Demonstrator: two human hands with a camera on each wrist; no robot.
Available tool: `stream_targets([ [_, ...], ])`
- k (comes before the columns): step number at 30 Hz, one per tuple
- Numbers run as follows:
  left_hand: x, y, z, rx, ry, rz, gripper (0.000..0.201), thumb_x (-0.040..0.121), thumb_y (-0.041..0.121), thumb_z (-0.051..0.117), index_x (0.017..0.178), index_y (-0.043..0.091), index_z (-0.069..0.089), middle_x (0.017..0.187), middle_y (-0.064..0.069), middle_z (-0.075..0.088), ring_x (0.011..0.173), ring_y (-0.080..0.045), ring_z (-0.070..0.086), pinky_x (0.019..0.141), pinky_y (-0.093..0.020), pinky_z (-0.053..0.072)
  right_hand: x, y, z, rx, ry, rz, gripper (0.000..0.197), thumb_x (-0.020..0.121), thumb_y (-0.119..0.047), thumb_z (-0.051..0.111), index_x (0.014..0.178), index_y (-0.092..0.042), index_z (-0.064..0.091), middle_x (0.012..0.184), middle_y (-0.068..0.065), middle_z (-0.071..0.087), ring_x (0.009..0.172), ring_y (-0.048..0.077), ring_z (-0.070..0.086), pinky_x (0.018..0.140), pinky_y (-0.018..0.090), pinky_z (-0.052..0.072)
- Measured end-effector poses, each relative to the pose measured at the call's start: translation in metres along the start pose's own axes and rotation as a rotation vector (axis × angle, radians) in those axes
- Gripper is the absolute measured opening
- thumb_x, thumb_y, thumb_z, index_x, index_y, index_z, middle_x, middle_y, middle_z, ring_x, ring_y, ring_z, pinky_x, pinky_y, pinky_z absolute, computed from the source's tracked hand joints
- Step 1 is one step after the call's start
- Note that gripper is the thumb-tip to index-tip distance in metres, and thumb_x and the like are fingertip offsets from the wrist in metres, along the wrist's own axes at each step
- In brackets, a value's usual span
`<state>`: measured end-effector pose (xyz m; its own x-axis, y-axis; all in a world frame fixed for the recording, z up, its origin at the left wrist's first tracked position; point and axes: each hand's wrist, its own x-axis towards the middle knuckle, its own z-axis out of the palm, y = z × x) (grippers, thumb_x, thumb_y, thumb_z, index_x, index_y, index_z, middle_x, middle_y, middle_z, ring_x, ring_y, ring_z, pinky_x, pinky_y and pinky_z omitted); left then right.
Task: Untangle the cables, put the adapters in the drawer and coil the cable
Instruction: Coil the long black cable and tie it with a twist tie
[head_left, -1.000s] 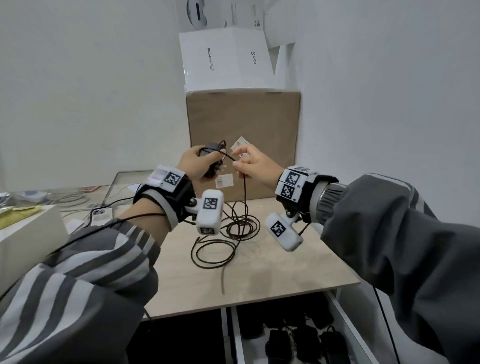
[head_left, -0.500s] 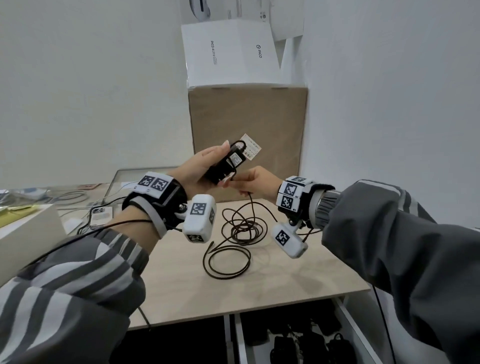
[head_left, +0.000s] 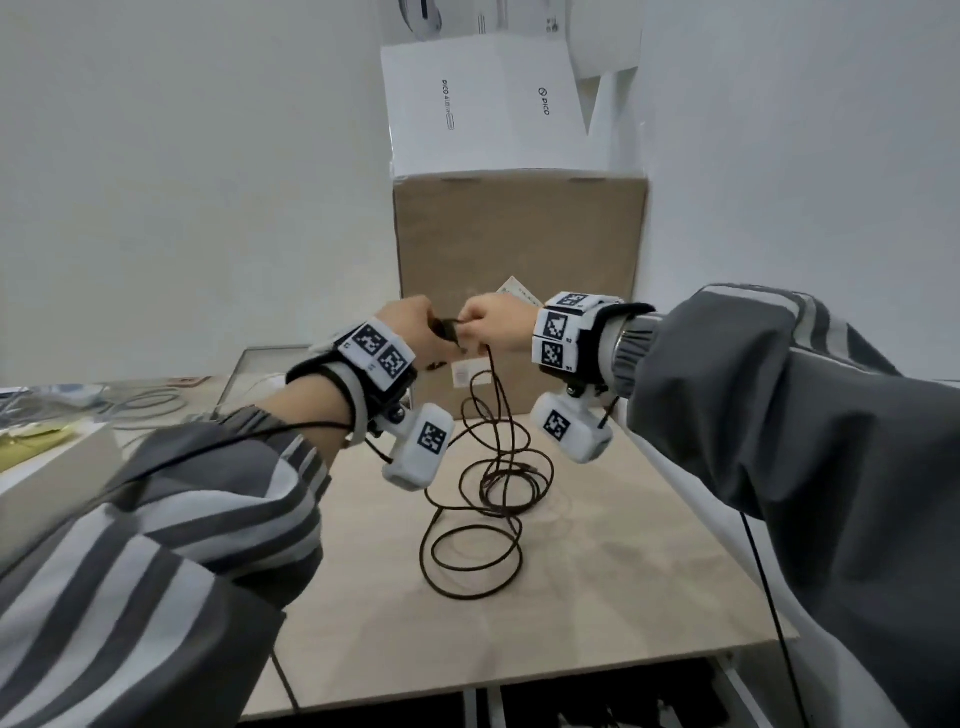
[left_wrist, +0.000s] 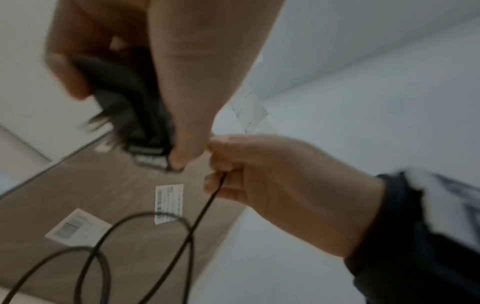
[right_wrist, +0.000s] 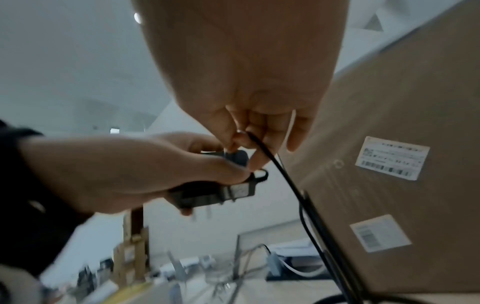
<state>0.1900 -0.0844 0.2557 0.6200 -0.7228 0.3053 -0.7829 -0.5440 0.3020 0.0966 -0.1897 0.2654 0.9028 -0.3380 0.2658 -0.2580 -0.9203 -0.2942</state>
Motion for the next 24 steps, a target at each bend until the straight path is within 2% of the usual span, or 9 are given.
stream_targets([
  [2,0.023,-0.013,-0.01,-0.13,0.181,-0.082,0.042,0.072,0.046,0.067,0.094,0.011,0.06,0.086,-0.007,0.066,0.078,-0.027,0.063,0.06,-0.03,0.049,0.011,-0.001,-0.008,0.204,0.053,-0.024,0.019,0.097,-0.022,0.05,0.081,-0.014,0.057,0.074,0.005,0.061,0.061,0.017,0.062,0.06,0.026,0.042],
  [5,0.052,-0.047,-0.041,-0.587,0.438,-0.258,0.055,0.061,0.05,0.068,0.097,0.009,0.062,0.089,-0.013,0.07,0.071,-0.026,0.065,0.065,-0.038,0.058,0.019,0.007,-0.03,0.303,0.123,-0.1,0.017,0.098,-0.02,0.049,0.084,-0.017,0.058,0.066,-0.001,0.054,0.055,0.014,0.054,0.061,0.026,0.043],
  [9,0.061,-0.037,-0.071,-1.207,0.602,-0.169,0.043,0.074,0.038,0.075,0.103,0.013,0.055,0.082,-0.004,0.064,0.061,-0.015,0.059,0.053,-0.028,0.053,0.033,0.019,-0.044,0.304,0.226,-0.137,0.019,0.098,-0.017,0.049,0.089,-0.014,0.065,0.061,-0.002,0.053,0.051,0.009,0.05,0.06,0.023,0.041],
  [12,0.049,-0.01,-0.067,-1.439,0.287,-0.055,0.026,0.082,0.036,0.072,0.09,0.016,0.057,0.069,0.001,0.062,0.056,-0.012,0.057,0.053,-0.024,0.049,0.042,0.023,-0.027,0.292,0.175,-0.1,0.018,0.097,-0.016,0.051,0.088,-0.013,0.066,0.06,-0.003,0.056,0.05,0.004,0.054,0.061,0.022,0.042],
  [14,0.044,-0.009,-0.053,-1.422,-0.007,0.043,0.036,0.076,0.046,0.074,0.096,0.02,0.058,0.076,0.006,0.063,0.061,-0.006,0.057,0.056,-0.022,0.044,0.043,0.03,-0.016,0.303,0.192,-0.065,0.02,0.097,-0.018,0.052,0.086,-0.012,0.068,0.058,-0.003,0.056,0.046,0.0,0.051,0.055,0.016,0.04],
  [17,0.025,-0.013,-0.034,-1.145,-0.302,0.15,0.025,0.088,0.035,0.063,0.098,0.015,0.054,0.072,0.005,0.065,0.055,-0.004,0.057,0.048,-0.017,0.043,0.035,0.039,-0.017,0.249,0.177,-0.037,0.022,0.094,-0.025,0.058,0.08,-0.015,0.071,0.047,-0.01,0.051,0.039,-0.002,0.043,0.046,0.011,0.032],
  [20,0.008,-0.015,-0.024,-0.753,-0.582,0.165,0.008,0.096,0.017,0.052,0.093,0.01,0.052,0.069,-0.001,0.06,0.049,-0.004,0.055,0.045,-0.015,0.045,0.028,0.047,-0.019,0.143,0.059,-0.015,0.022,0.085,-0.03,0.07,0.065,-0.021,0.068,0.047,-0.011,0.051,0.047,0.002,0.043,0.055,0.02,0.034],
  [22,0.006,-0.014,-0.021,-0.525,-0.643,0.123,0.02,0.091,0.023,0.06,0.1,0.007,0.052,0.079,-0.006,0.059,0.056,-0.008,0.057,0.052,-0.019,0.048,0.027,0.048,-0.015,0.099,0.001,0.006,0.023,0.08,-0.036,0.073,0.066,-0.018,0.069,0.058,-0.006,0.056,0.056,0.006,0.045,0.063,0.026,0.037],
  [24,0.01,-0.01,-0.015,-0.407,-0.605,0.112,0.037,0.088,0.035,0.064,0.111,0.008,0.053,0.088,-0.007,0.061,0.067,-0.014,0.058,0.061,-0.025,0.049,0.025,0.049,-0.009,0.075,0.004,0.02,0.024,0.081,-0.038,0.071,0.065,-0.02,0.067,0.058,-0.006,0.054,0.053,0.002,0.048,0.067,0.021,0.03],
])
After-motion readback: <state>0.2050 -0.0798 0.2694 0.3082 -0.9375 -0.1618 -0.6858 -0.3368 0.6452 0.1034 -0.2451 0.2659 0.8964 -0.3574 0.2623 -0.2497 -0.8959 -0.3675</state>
